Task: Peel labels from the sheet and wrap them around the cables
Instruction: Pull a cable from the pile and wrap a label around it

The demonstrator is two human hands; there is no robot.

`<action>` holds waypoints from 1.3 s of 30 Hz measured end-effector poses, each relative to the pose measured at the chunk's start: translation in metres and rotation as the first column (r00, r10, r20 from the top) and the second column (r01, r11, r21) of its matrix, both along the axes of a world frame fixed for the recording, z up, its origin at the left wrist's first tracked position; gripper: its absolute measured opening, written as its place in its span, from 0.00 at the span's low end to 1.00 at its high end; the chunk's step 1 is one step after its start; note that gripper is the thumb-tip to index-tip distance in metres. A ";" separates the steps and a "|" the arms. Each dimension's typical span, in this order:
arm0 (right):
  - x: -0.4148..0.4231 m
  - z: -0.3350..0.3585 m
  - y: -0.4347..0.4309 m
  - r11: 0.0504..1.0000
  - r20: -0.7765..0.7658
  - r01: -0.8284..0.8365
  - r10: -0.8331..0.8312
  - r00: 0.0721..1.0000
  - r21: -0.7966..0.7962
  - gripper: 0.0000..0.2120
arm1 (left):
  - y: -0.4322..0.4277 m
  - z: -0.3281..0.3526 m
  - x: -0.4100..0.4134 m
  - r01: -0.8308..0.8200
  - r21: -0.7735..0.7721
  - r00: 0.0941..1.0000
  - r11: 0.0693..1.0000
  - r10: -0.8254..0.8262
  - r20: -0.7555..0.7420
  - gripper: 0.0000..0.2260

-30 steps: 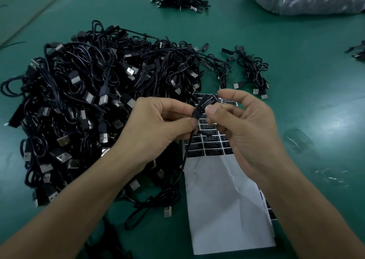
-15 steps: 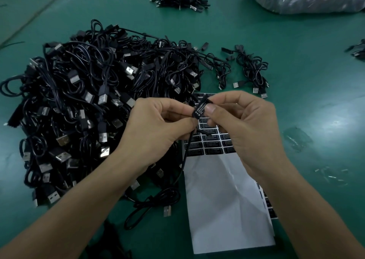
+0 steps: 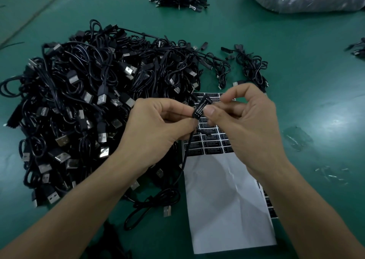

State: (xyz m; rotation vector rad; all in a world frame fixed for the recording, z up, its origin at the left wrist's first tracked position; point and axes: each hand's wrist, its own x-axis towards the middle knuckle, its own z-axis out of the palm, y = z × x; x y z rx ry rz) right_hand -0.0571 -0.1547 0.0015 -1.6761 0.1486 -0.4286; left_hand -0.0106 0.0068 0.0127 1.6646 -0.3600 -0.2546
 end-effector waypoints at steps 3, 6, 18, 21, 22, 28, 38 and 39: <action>0.000 0.001 0.001 1.000 0.006 0.015 -0.015 1.000 -0.016 0.15 | 0.000 -0.001 0.001 -0.005 0.014 1.000 1.000 0.005 0.011 0.07; 0.000 0.001 0.000 0.999 0.006 0.029 -0.029 1.000 -0.043 0.16 | 0.000 -0.001 0.001 0.000 0.014 1.000 1.000 -0.001 0.016 0.08; 0.000 0.001 0.002 0.990 0.009 0.080 -0.080 0.997 -0.118 0.16 | 0.000 -0.002 0.002 -0.006 0.030 1.000 1.000 0.006 0.017 0.07; 0.000 0.000 0.003 0.988 0.014 0.092 -0.091 0.996 -0.124 0.17 | 0.000 -0.003 0.003 -0.012 0.035 1.000 0.999 0.011 0.016 0.06; 0.000 0.000 0.003 0.987 0.014 0.094 -0.093 0.996 -0.127 0.17 | 0.000 -0.003 0.003 -0.012 0.037 1.000 0.999 0.012 0.018 0.06; 0.000 0.001 0.003 0.987 0.012 0.100 -0.099 0.995 -0.128 0.17 | 0.000 -0.003 0.002 -0.002 0.028 1.000 1.000 0.001 0.023 0.07; -0.001 0.002 0.005 0.983 0.006 0.113 -0.113 0.994 -0.148 0.17 | 0.001 -0.005 0.003 -0.011 0.037 1.000 0.999 0.010 0.025 0.08; -0.001 0.002 0.005 0.982 0.006 0.114 -0.114 0.993 -0.148 0.17 | 0.001 -0.005 0.003 -0.012 0.041 1.000 0.999 0.011 0.027 0.08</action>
